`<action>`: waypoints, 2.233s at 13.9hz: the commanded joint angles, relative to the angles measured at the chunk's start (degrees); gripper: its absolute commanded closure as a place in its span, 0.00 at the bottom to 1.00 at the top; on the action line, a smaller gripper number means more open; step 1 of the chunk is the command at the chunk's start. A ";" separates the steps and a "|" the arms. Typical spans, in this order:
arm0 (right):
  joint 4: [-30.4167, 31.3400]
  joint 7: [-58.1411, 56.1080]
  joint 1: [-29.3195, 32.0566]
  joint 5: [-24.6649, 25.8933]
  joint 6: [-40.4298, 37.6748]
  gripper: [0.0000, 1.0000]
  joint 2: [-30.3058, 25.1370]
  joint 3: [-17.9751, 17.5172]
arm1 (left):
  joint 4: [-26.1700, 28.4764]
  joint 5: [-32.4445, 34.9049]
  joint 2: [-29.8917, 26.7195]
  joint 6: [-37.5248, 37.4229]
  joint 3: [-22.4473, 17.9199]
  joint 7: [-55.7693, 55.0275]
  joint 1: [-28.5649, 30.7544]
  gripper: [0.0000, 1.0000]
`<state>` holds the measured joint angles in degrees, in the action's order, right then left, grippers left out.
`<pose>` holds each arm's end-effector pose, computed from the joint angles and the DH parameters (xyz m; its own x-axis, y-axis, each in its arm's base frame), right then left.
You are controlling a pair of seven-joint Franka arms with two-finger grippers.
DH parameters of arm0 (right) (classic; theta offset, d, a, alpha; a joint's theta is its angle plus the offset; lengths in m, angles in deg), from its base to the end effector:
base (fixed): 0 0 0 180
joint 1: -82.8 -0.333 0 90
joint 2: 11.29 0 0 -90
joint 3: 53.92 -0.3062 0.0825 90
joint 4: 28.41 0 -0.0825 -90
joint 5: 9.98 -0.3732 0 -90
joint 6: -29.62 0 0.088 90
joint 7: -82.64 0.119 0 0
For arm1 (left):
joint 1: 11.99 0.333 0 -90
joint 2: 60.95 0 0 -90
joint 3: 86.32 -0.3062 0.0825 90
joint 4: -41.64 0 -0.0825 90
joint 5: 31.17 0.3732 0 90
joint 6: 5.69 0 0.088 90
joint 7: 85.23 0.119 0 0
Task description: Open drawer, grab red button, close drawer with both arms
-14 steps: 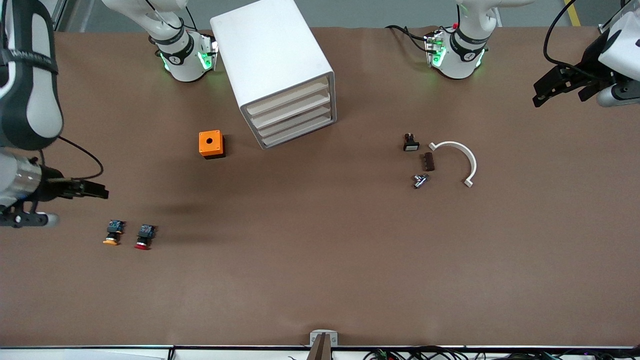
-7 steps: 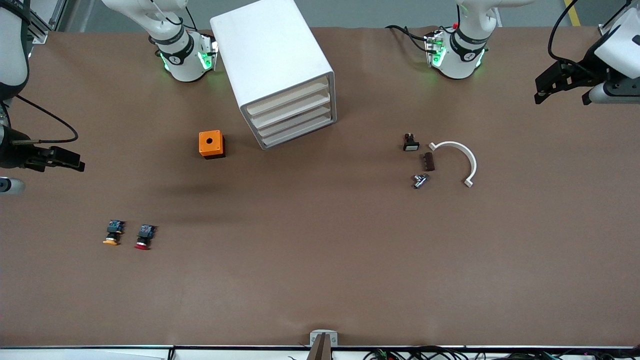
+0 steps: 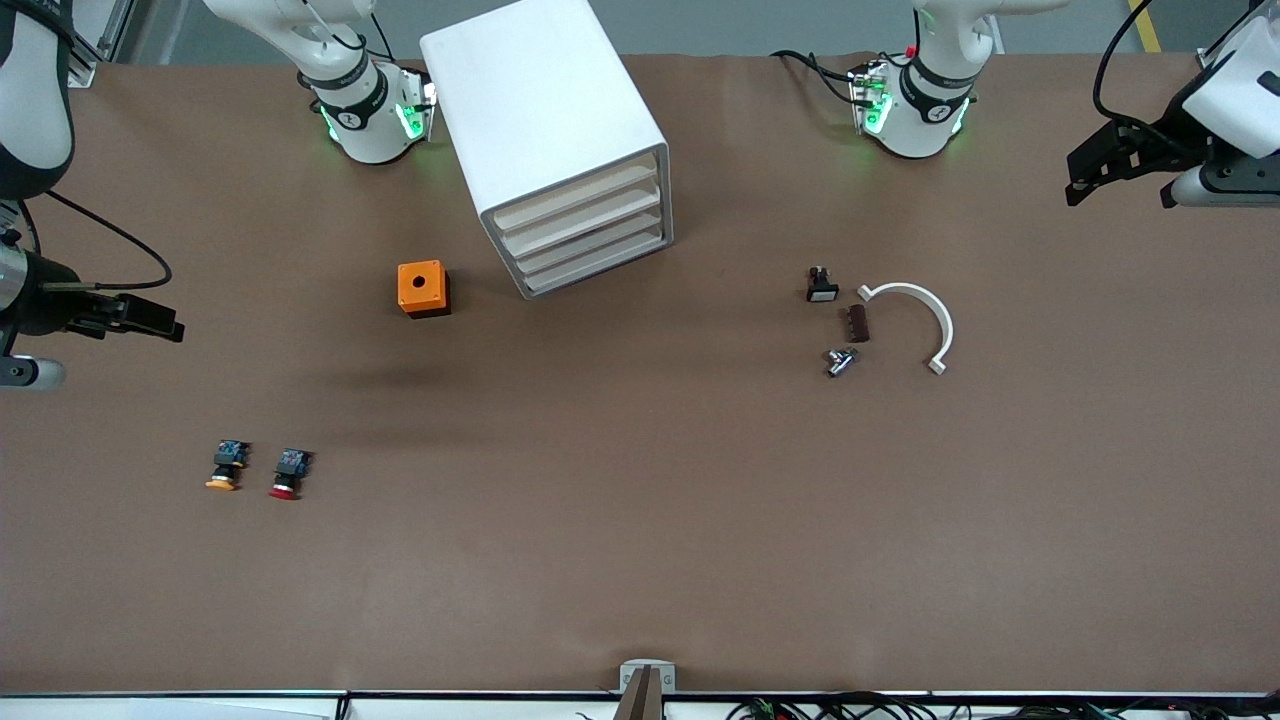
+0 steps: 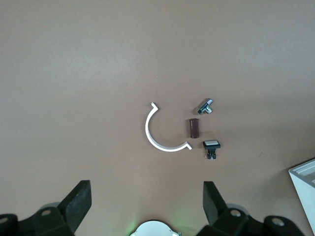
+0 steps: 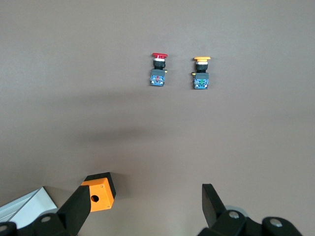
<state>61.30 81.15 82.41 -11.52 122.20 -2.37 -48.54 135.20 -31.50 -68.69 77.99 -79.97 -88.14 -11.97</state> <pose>0.5835 -0.0444 0.5210 0.9926 -0.0622 -0.1044 -0.0641 -0.9978 -0.0148 0.4869 -0.0588 0.6344 0.9976 -0.0586 -0.0376 -0.0591 -0.9982 -0.0111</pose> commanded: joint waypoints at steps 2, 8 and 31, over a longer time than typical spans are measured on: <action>-4.00 1.13 0.04 1.71 -1.16 0.00 -0.75 -0.10 | -0.23 1.30 -0.34 -0.72 0.33 0.19 0.06 0.00; -10.87 0.52 1.09 1.72 -10.57 0.00 -0.66 0.25 | -0.14 2.88 -1.22 -0.89 0.24 0.36 0.41 0.00; 4.07 -1.77 1.98 1.28 -8.56 0.00 -16.74 0.17 | -2.07 2.00 -0.16 -0.01 -0.37 -0.08 0.42 0.00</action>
<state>63.30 80.05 83.51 -10.86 112.49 -17.23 -47.63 134.18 -29.91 -69.30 78.03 -80.50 -88.17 -11.71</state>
